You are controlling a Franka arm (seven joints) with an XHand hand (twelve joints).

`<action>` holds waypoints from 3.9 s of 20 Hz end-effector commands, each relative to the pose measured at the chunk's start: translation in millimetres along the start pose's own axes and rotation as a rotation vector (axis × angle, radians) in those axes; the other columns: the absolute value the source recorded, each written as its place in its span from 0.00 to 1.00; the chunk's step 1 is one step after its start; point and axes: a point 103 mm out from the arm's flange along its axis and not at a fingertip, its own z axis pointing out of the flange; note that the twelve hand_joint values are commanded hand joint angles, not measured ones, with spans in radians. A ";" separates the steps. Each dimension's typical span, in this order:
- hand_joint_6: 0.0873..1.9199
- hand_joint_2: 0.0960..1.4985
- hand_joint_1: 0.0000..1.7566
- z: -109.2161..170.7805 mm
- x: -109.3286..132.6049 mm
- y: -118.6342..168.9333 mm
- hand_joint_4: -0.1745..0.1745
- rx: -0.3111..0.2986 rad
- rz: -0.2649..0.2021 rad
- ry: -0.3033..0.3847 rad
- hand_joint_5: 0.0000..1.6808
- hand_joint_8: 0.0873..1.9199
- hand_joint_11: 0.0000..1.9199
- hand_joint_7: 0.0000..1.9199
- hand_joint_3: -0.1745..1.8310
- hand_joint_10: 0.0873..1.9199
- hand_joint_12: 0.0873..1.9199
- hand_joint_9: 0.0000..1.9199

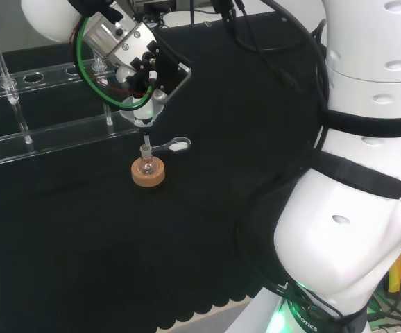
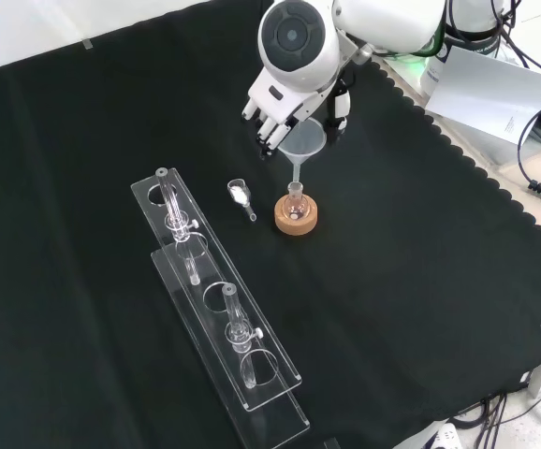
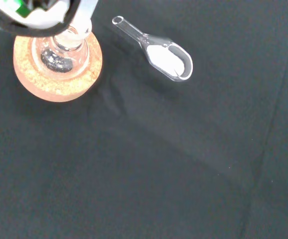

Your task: Place the funnel on the round-bottom flask.

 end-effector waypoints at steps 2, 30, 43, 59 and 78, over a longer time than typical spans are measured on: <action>0.40 0.43 0.52 -1.4 0.7 4.8 0.53 0.013 -0.005 0.009 0.41 0.40 0.31 0.40 0.41 0.25 0.61 0.53; 0.40 0.43 0.52 3.7 -1.4 8.9 0.53 -0.001 -0.018 0.011 0.41 0.40 0.31 0.40 0.41 0.25 0.61 0.53; 0.40 0.43 0.52 6.5 3.7 14.9 0.53 0.006 -0.024 0.010 0.41 0.40 0.31 0.40 0.41 0.25 0.61 0.53; 0.40 0.43 0.52 12.5 5.9 20.4 0.53 0.015 -0.029 0.014 0.41 0.40 0.31 0.40 0.41 0.25 0.61 0.53; 0.40 0.43 0.52 18.4 11.3 25.4 0.53 0.024 -0.033 0.017 0.41 0.41 0.31 0.40 0.41 0.25 0.61 0.53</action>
